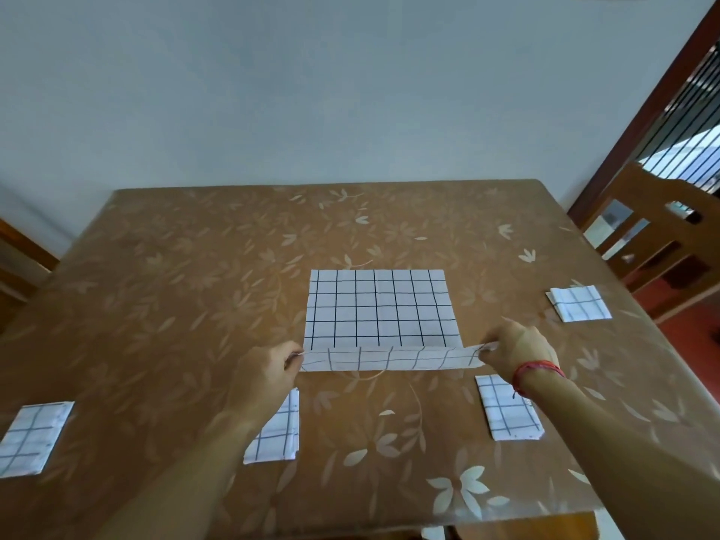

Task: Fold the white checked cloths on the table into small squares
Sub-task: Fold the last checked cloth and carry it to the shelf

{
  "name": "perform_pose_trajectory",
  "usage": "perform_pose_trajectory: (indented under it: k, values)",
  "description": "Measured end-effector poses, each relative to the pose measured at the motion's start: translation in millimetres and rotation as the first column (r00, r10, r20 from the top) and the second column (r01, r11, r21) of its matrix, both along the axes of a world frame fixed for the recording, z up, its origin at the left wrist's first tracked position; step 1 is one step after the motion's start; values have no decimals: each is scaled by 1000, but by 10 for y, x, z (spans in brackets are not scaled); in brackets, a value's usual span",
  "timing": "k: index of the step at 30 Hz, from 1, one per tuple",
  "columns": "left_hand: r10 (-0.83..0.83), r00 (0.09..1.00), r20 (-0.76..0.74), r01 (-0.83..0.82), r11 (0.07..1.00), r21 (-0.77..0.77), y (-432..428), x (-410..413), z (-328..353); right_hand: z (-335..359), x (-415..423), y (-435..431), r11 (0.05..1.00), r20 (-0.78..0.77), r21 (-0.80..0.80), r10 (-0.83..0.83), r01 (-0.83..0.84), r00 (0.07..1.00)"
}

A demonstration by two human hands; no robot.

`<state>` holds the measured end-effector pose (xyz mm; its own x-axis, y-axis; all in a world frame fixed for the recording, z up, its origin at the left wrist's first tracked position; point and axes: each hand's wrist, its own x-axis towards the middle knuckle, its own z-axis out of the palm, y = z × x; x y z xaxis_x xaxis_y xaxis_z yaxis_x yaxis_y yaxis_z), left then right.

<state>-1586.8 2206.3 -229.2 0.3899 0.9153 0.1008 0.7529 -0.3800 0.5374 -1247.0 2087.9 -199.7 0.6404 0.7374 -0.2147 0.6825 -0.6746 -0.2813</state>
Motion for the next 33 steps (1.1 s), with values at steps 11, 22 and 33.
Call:
perform_pose_trajectory:
  k: [11,22,33]
  values:
    - [82,995,61,-77,994,-74,559,298,-57,-55,206,505,972,-239,178,-111,155,965]
    - [12,999,32,-17,987,158,924,675,-456,-577,577,1459,930,-302,230,-211,286,930]
    - [-441,842,-310,480,875,58,74,1039,-1357,-1071,728,1938,931,-234,216,-242,293,942]
